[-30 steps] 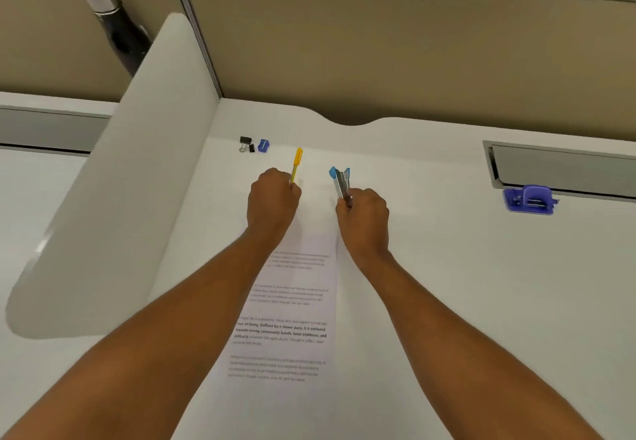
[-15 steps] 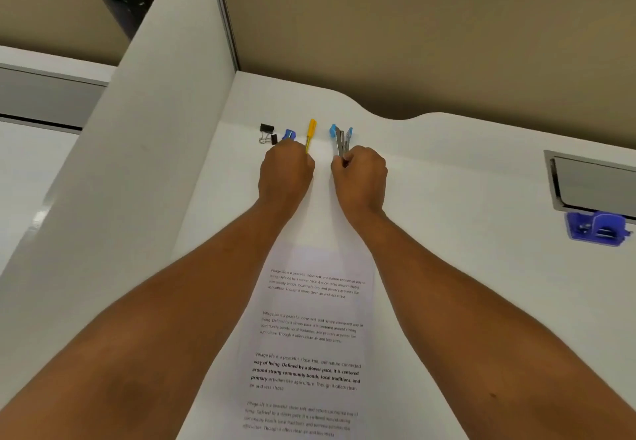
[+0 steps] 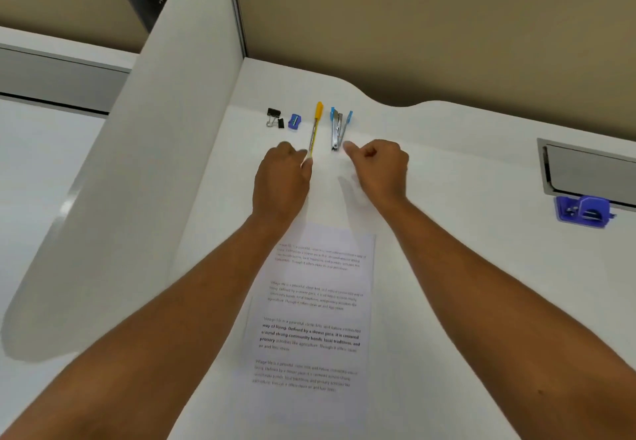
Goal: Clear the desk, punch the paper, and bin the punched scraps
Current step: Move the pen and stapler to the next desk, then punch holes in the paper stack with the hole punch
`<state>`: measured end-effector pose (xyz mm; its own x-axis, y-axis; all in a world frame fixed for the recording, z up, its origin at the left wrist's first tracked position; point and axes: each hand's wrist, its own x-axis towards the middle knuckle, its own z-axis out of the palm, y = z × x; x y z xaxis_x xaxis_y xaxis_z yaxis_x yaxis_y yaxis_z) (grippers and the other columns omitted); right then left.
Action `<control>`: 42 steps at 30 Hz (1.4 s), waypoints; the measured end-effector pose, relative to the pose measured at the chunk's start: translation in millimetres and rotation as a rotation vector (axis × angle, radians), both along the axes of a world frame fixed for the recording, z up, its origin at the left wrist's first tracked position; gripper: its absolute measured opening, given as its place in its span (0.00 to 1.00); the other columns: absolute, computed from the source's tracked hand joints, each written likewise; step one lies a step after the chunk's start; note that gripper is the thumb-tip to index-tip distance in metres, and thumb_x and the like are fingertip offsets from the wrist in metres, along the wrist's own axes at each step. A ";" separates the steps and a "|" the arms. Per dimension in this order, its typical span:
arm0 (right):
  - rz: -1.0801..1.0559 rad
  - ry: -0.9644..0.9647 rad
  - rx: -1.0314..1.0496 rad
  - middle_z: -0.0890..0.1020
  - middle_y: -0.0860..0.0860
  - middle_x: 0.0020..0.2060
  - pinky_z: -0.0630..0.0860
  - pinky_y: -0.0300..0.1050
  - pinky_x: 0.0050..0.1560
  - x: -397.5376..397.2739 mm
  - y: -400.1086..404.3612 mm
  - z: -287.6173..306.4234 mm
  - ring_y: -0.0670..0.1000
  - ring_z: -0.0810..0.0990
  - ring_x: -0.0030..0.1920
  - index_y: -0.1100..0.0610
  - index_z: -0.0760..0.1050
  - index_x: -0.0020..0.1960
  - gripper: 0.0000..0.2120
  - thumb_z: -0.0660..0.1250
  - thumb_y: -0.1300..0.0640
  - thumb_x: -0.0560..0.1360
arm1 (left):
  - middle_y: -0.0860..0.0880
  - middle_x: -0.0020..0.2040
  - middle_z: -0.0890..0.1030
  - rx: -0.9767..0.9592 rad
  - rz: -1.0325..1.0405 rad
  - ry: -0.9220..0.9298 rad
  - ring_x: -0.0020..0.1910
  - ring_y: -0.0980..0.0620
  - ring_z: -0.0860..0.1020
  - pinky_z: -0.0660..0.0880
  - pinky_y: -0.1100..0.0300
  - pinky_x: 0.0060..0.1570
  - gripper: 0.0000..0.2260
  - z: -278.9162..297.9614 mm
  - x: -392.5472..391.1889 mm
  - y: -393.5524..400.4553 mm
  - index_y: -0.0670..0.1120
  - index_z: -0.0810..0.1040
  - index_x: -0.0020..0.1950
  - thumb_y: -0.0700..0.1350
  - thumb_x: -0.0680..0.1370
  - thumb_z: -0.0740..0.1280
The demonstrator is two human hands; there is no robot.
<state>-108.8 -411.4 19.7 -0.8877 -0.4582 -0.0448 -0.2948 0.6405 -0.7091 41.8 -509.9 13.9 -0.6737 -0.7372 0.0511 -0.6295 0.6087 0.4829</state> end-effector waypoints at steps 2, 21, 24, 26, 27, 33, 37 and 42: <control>0.086 0.009 -0.013 0.83 0.46 0.35 0.79 0.45 0.47 11.2 44.9 9.0 0.47 0.82 0.39 0.55 0.82 0.39 0.14 0.75 0.45 0.75 | 0.41 0.60 0.83 0.018 -0.046 0.062 0.62 0.40 0.79 0.76 0.48 0.61 0.14 5.0 39.4 31.0 0.41 0.84 0.67 0.44 0.85 0.66; 0.430 0.020 0.348 0.71 0.54 0.69 0.67 0.45 0.59 87.5 154.4 -18.7 0.58 0.67 0.69 0.58 0.73 0.72 0.41 0.79 0.38 0.68 | 0.50 0.88 0.46 -0.085 -0.480 -0.304 0.87 0.44 0.41 0.45 0.35 0.83 0.39 -47.3 195.1 200.5 0.54 0.52 0.87 0.74 0.81 0.50; 0.426 0.012 0.366 0.70 0.54 0.68 0.69 0.47 0.60 86.9 150.9 -19.3 0.59 0.68 0.68 0.59 0.73 0.72 0.41 0.81 0.40 0.66 | 0.51 0.88 0.48 -0.083 -0.486 -0.305 0.87 0.43 0.43 0.44 0.36 0.83 0.40 -49.7 195.6 197.1 0.54 0.52 0.87 0.75 0.81 0.51; 0.419 0.009 0.368 0.71 0.54 0.66 0.70 0.48 0.60 85.2 147.6 -17.8 0.59 0.69 0.67 0.59 0.73 0.72 0.42 0.81 0.41 0.65 | 0.51 0.88 0.47 -0.085 -0.489 -0.309 0.87 0.43 0.43 0.43 0.36 0.83 0.40 -50.4 193.0 195.1 0.55 0.51 0.87 0.75 0.81 0.50; 0.416 0.007 0.368 0.71 0.54 0.66 0.70 0.48 0.60 85.0 146.0 -17.1 0.59 0.69 0.66 0.59 0.72 0.71 0.42 0.82 0.41 0.65 | 0.51 0.88 0.47 -0.082 -0.489 -0.306 0.87 0.43 0.43 0.43 0.36 0.83 0.40 -50.6 192.8 194.7 0.55 0.51 0.87 0.75 0.81 0.50; 0.423 -0.007 0.438 0.71 0.54 0.65 0.73 0.50 0.62 82.3 135.3 -6.5 0.58 0.71 0.65 0.59 0.71 0.70 0.44 0.85 0.43 0.62 | 0.52 0.88 0.44 -0.060 -0.494 -0.307 0.86 0.45 0.39 0.39 0.38 0.83 0.41 -53.9 193.5 192.9 0.56 0.48 0.87 0.76 0.80 0.48; 0.434 -0.048 0.479 0.71 0.55 0.62 0.74 0.51 0.60 80.4 127.5 1.2 0.59 0.72 0.63 0.59 0.73 0.63 0.37 0.85 0.46 0.62 | 0.52 0.88 0.44 -0.049 -0.501 -0.290 0.86 0.45 0.39 0.39 0.37 0.83 0.41 -55.3 193.0 191.9 0.56 0.48 0.87 0.76 0.80 0.48; 0.423 -0.211 0.502 0.76 0.56 0.58 0.76 0.50 0.58 80.6 117.8 12.2 0.58 0.77 0.62 0.57 0.77 0.57 0.29 0.86 0.51 0.62 | 0.52 0.88 0.45 -0.054 -0.497 -0.287 0.86 0.45 0.39 0.38 0.38 0.83 0.41 -56.2 193.1 192.1 0.56 0.48 0.87 0.76 0.80 0.49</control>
